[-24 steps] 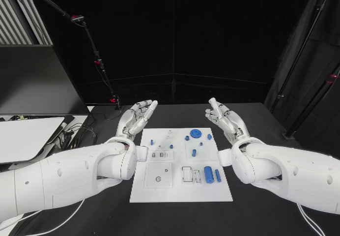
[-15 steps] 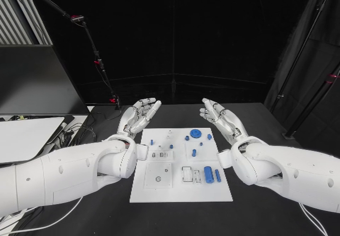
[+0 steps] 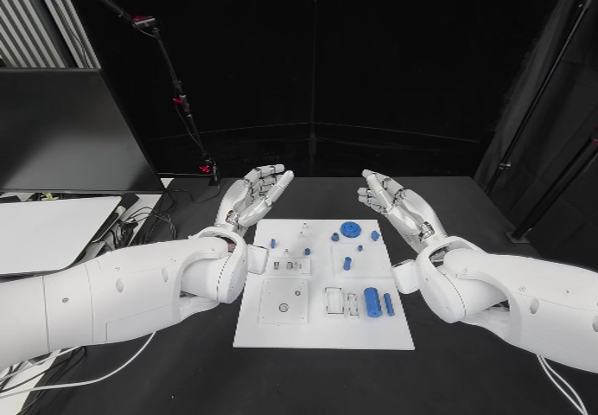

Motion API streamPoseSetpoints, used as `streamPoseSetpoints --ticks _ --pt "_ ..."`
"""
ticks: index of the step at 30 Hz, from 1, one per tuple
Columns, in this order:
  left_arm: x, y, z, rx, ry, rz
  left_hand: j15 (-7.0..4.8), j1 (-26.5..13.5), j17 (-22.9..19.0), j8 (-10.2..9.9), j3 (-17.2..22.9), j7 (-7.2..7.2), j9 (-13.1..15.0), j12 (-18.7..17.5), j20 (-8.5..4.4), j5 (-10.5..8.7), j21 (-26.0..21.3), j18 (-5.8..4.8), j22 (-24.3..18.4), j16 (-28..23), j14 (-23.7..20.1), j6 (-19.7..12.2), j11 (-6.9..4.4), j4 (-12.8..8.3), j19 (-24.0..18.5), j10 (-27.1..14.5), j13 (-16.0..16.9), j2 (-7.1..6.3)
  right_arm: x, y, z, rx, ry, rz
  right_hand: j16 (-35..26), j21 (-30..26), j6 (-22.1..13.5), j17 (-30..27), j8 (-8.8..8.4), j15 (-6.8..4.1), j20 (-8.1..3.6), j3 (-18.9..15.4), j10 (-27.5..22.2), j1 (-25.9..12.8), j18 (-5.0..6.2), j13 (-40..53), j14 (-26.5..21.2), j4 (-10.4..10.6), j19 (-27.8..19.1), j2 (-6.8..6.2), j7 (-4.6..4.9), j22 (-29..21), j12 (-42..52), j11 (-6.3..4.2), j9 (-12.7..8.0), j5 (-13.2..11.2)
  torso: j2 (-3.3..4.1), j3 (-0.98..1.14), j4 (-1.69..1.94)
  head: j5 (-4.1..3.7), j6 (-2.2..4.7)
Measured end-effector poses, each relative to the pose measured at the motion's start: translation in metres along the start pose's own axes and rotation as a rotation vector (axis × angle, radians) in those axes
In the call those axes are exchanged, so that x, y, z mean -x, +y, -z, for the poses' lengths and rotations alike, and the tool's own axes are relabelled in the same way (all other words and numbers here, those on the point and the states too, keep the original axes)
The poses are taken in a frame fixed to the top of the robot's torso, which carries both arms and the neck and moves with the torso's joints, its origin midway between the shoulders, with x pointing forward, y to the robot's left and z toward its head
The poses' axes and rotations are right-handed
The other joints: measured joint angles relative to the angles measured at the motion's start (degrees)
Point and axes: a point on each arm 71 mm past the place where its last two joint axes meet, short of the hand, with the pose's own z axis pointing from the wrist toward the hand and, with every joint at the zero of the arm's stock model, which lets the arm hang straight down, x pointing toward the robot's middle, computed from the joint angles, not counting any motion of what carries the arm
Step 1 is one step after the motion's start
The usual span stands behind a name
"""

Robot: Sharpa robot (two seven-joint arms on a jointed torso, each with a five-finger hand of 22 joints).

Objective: Assemble the parts on the task board

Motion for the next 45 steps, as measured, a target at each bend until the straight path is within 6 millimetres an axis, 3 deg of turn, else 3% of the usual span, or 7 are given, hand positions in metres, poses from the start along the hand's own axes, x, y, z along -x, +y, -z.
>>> streamPoseSetpoints --ticks 9,21,32,35,38,40,45 --pt "0.003 -0.004 0.000 -0.008 0.009 0.006 0.09 0.1 -0.2 0.7 0.7 0.00 -0.3 0.6 0.20 -0.49 0.2 0.00 0.1 0.2 0.1 0.0 0.03 0.0 0.2 0.4 -0.3 0.63 0.009 -0.001 0.004 -0.021 0.006 0.003 6.2 2.4 0.0 0.9 1.58 -0.20 0.10 0.0 3.1 1.4 0.53 0.8 5.8 0.0 5.4 0.33 0.00 1.3 5.0 -0.09 0.0 0.0 1.16 0.25 0.26 0.48 -0.30" --pt "-0.001 -0.005 -0.001 -0.012 0.018 0.011 0.29 0.3 -0.4 1.3 1.4 0.03 -0.9 1.1 1.03 -0.49 0.6 0.86 0.2 0.4 -0.1 0.4 0.03 -0.1 0.2 0.4 -0.7 1.91 0.030 0.009 -0.003 -0.005 0.022 0.038 9.5 11.9 0.0 -0.9 4.75 -3.22 -0.93 -0.2 8.0 4.4 2.69 0.0 24.2 -0.2 28.2 1.46 0.00 5.8 9.9 -1.28 -0.6 0.0 3.55 0.59 0.77 0.03 -1.10" --pt "-0.006 -0.004 -0.004 -0.014 0.030 0.018 0.50 0.7 -0.4 1.6 2.2 0.02 -1.4 1.4 1.44 -0.49 1.1 0.86 0.5 0.7 -0.3 0.4 0.02 0.0 0.6 0.4 -1.0 3.18 0.060 0.028 -0.023 0.028 0.048 0.148 19.8 25.0 -0.4 5.5 9.74 -9.92 -4.29 -0.9 17.1 8.9 6.69 -1.9 52.8 -0.2 47.1 1.79 -0.01 11.6 11.9 -6.30 -1.2 0.6 5.82 0.70 1.90 -0.96 -1.51" --pt "-0.006 -0.005 -0.004 -0.014 0.033 0.019 0.50 0.7 -0.4 1.6 2.4 0.02 -1.5 1.4 1.44 -0.49 1.1 0.86 0.5 0.7 -0.3 0.4 0.02 -0.2 0.6 0.4 -1.1 3.18 0.067 0.032 -0.030 0.032 0.053 0.179 29.4 30.9 0.4 13.3 10.98 -11.19 -5.85 -0.9 19.0 10.8 6.68 -2.0 59.4 -0.2 51.8 1.83 -0.87 15.0 11.9 -7.30 -1.6 1.0 6.22 0.70 2.18 -1.24 -1.52" --pt "-0.007 -0.005 -0.004 -0.015 0.035 0.021 0.50 0.7 -0.4 1.9 2.4 0.02 -1.6 1.6 1.44 -0.48 1.1 0.86 0.6 0.7 -0.3 0.4 0.21 -0.1 0.6 0.6 -1.1 3.72 0.074 0.038 -0.040 0.039 0.062 0.224 50.4 44.4 3.3 43.8 13.92 -12.32 -7.23 -0.9 22.6 13.6 6.61 -2.0 69.9 -0.2 58.0 1.87 -0.78 26.3 12.1 -8.50 -1.9 2.2 6.81 0.70 2.50 -1.37 -1.57" --pt "-0.007 -0.005 -0.004 -0.015 0.036 0.022 0.50 0.7 -0.4 1.9 2.7 0.02 -1.8 1.6 1.86 -0.48 1.6 0.86 0.8 0.7 -0.3 0.4 0.21 -0.2 1.0 0.6 -1.2 3.79 0.077 0.041 -0.045 0.043 0.069 0.257 59.0 57.6 8.0 61.0 17.20 -12.99 -7.68 -0.1 25.6 16.7 4.41 -2.0 72.2 -1.1 63.0 1.73 0.33 41.2 12.4 -9.21 -1.8 4.9 7.18 0.73 2.70 -1.47 -1.59" --pt "-0.010 -0.006 -0.003 -0.015 0.041 0.026 0.50 0.5 -0.4 2.1 2.7 0.02 -1.9 1.9 2.06 -0.48 1.7 0.86 1.0 0.9 -0.3 0.4 0.21 -0.2 1.2 0.6 -1.3 4.02 0.082 0.043 -0.057 0.049 0.092 0.363 63.1 76.3 17.4 68.5 17.80 -13.23 -7.76 2.4 30.1 25.5 0.76 -2.0 72.4 -3.5 70.0 0.37 1.14 66.3 10.8 -9.81 -2.8 7.2 7.93 0.82 3.17 -1.68 -1.26"
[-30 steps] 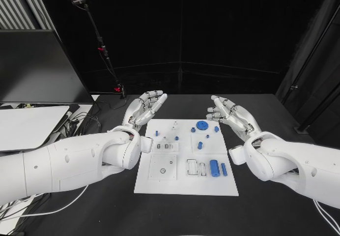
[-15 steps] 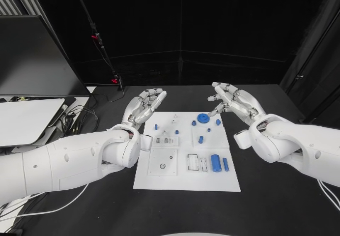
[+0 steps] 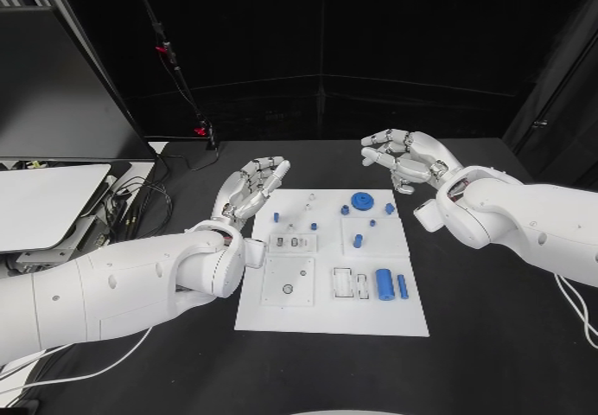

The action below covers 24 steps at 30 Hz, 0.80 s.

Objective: Assemble the parts on the task board

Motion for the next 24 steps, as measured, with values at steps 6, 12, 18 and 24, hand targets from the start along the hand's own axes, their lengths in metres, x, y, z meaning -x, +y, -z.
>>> streamPoseSetpoints --ticks 6,12,18,24 --pt "-0.001 0.000 0.000 -0.001 0.002 0.002 0.00 0.0 0.0 0.0 0.0 0.00 0.0 0.0 0.00 0.00 0.0 0.00 0.0 0.0 0.0 0.0 0.20 0.0 0.0 0.2 0.0 0.00 0.001 -0.003 -0.014 0.009 0.026 0.165 0.4 7.8 14.2 0.1 -2.81 -0.21 -0.23 3.4 4.5 7.1 -2.18 0.0 0.2 -3.4 2.2 -0.93 1.29 6.3 -2.7 -0.58 -0.3 -3.9 0.80 0.17 0.63 -0.65 0.42" --pt "-0.003 -0.001 0.000 -0.001 0.005 0.004 0.20 0.2 0.0 0.2 0.1 0.00 -0.1 0.0 0.00 0.00 0.3 0.00 0.1 0.2 0.2 0.0 0.02 -0.1 0.0 0.4 -0.1 0.23 -0.003 -0.007 -0.028 0.002 0.052 0.340 0.4 8.2 21.1 0.1 -11.21 -0.20 -0.01 5.8 5.8 11.6 -2.17 0.0 0.2 -4.4 2.5 -2.48 0.48 6.3 -8.2 -0.26 -0.6 -6.6 1.51 0.24 1.20 -1.43 0.80" --pt "-0.003 0.000 -0.001 -0.002 0.008 0.005 0.20 0.1 0.0 0.2 0.4 0.00 -0.3 0.2 0.00 0.00 0.3 0.62 0.1 0.2 0.2 0.0 0.02 0.1 0.0 0.4 -0.2 0.51 -0.008 -0.011 -0.040 -0.014 0.072 0.483 0.4 8.2 23.6 0.1 -14.82 -0.20 -0.01 7.1 6.1 15.2 -2.16 0.0 0.2 -5.8 2.5 -3.47 0.37 6.3 -11.4 -0.20 -0.6 -6.6 2.14 0.36 1.76 -2.21 1.19" --pt "-0.002 0.000 -0.001 -0.002 0.007 0.004 0.20 0.4 0.0 0.2 0.6 0.00 -0.4 0.2 0.00 0.00 0.3 0.61 0.1 0.2 0.2 0.0 0.02 -0.1 0.0 0.4 -0.3 0.98 -0.014 -0.012 -0.049 -0.028 0.096 0.572 0.4 8.2 24.1 0.1 -17.02 -0.20 -0.01 7.7 6.4 16.4 -2.16 0.0 0.2 -5.9 2.5 -4.51 0.23 6.3 -13.2 -0.48 -0.6 -6.9 2.60 0.44 2.17 -2.67 1.35"
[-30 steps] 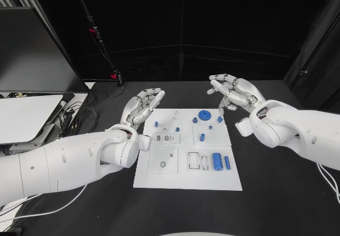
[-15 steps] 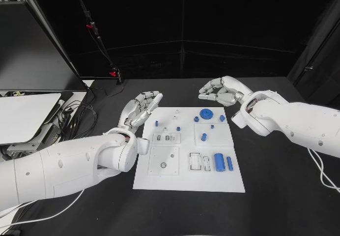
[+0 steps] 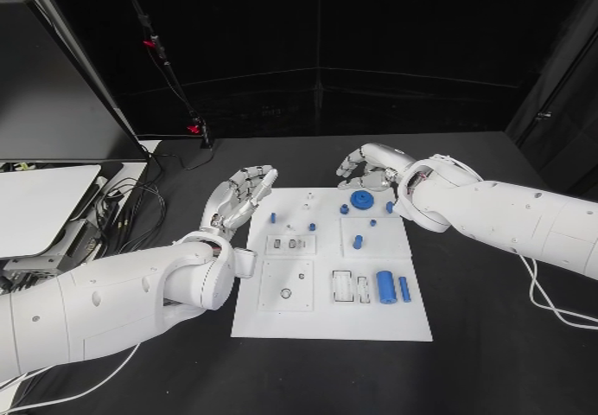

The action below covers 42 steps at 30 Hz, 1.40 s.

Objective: Assemble the parts on the task board

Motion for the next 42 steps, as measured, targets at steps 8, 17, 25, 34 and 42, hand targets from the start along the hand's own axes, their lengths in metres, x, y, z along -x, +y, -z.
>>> streamPoseSetpoints --ticks 8,17,25,34,42 --pt "0.001 0.001 -0.001 0.000 -0.001 -0.001 0.00 -0.2 0.0 0.0 0.0 0.00 -0.1 0.0 0.00 0.00 0.0 0.00 0.0 0.0 0.0 0.0 0.00 0.0 0.0 0.0 -0.1 0.23 -0.010 0.002 -0.007 -0.019 0.054 0.064 0.0 0.0 0.1 0.0 -1.45 0.00 0.00 0.0 0.2 0.8 0.01 0.0 0.0 0.0 0.0 -0.37 -0.07 0.0 -0.8 -0.21 0.0 0.0 0.13 -0.03 0.25 -0.32 -0.40" --pt "0.002 0.001 -0.001 0.000 -0.003 -0.003 0.00 -0.2 0.0 0.0 0.0 0.00 -0.1 0.0 0.00 0.00 0.0 -0.01 0.0 0.0 0.0 0.0 0.00 0.0 0.0 0.0 -0.1 0.23 -0.019 0.000 -0.009 -0.049 0.125 0.115 -0.2 0.0 0.1 0.0 -2.45 0.00 0.00 0.2 0.5 0.8 0.01 0.0 0.0 0.2 0.0 -0.37 -0.07 0.0 -1.4 0.10 0.0 0.0 -0.27 -0.24 0.25 -0.14 -0.97" --pt "0.003 0.002 -0.002 0.000 -0.004 -0.004 0.00 -0.2 0.0 0.0 0.0 0.00 -0.1 0.0 0.00 0.00 0.0 -0.01 0.0 0.0 0.0 0.0 0.00 0.0 0.0 0.0 -0.1 0.23 -0.026 -0.003 -0.009 -0.075 0.176 0.146 -0.5 -0.3 0.4 -0.8 -2.95 0.00 0.00 0.1 1.1 0.8 0.01 0.0 0.0 0.5 0.0 -0.37 0.28 0.0 -1.9 0.30 0.0 0.0 -0.52 -0.36 0.29 -0.38 -1.38" --pt "0.003 0.002 -0.002 0.000 -0.004 -0.005 0.00 0.1 0.0 0.2 0.0 0.00 -0.3 0.0 0.00 0.00 0.0 -0.01 0.0 0.0 0.0 0.0 -0.01 0.0 0.0 0.0 -0.2 0.60 -0.032 -0.004 -0.010 -0.097 0.215 0.171 -0.5 -0.5 0.6 -1.1 -3.57 0.00 0.00 0.1 1.3 1.1 0.01 0.0 0.0 0.5 0.0 -0.66 0.47 0.0 -2.3 0.51 0.0 0.0 -0.77 -0.46 0.31 -0.49 -1.85" --pt "0.003 0.002 -0.003 0.000 -0.004 -0.005 0.00 0.1 0.0 0.2 0.2 0.00 -0.3 0.0 0.00 0.00 0.0 -0.02 0.0 0.0 0.0 0.0 -0.01 -0.2 0.0 0.0 -0.2 0.60 -0.042 -0.003 -0.011 -0.113 0.240 0.197 -0.5 -0.5 0.8 -1.2 -4.11 0.00 0.21 0.7 1.3 1.9 0.02 0.0 0.0 0.2 -0.2 -0.69 0.33 0.0 -3.1 0.51 0.0 0.0 -0.94 -0.52 0.38 -0.52 -2.13"
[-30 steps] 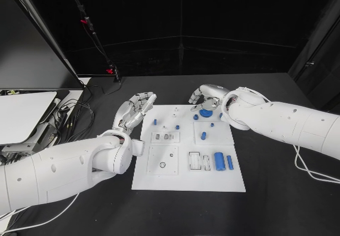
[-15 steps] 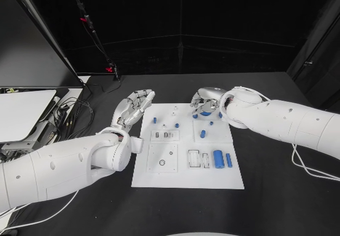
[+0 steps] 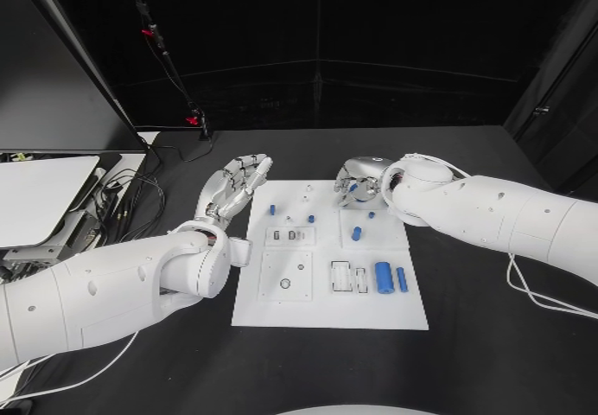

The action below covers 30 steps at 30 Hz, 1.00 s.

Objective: Assemble the parts on the task board

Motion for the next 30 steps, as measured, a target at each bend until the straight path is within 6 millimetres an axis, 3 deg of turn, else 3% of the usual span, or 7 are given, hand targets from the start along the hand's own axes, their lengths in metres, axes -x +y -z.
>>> streamPoseSetpoints --ticks 9,30 --pt "0.000 0.000 0.000 0.000 0.001 0.000 0.00 -0.2 0.0 0.0 0.2 0.00 -0.1 0.0 0.00 0.00 0.0 0.00 0.0 0.0 0.0 0.0 0.00 0.2 0.0 0.0 0.0 0.21 -0.007 0.001 -0.003 -0.020 0.020 0.021 0.0 0.0 0.5 0.0 -0.67 0.00 0.00 0.6 0.4 0.8 0.00 0.0 0.0 -0.3 0.0 0.16 -0.08 0.0 -0.4 -0.40 0.0 0.0 -0.13 -0.06 0.04 -0.04 -0.29" --pt "0.001 0.001 -0.001 0.000 0.000 -0.001 0.00 0.3 0.0 0.0 0.3 0.00 -0.4 0.2 0.20 0.00 0.2 0.00 0.0 0.2 0.0 0.0 0.00 0.0 -0.2 0.0 -0.2 0.67 -0.013 -0.003 -0.004 -0.068 0.039 0.047 -0.2 -0.2 1.8 0.0 -1.69 0.00 0.00 2.0 2.4 1.8 0.00 0.0 0.0 0.0 0.0 0.77 -0.60 0.0 -1.3 -0.23 0.0 0.0 -0.38 -0.15 0.05 -0.12 -0.62"
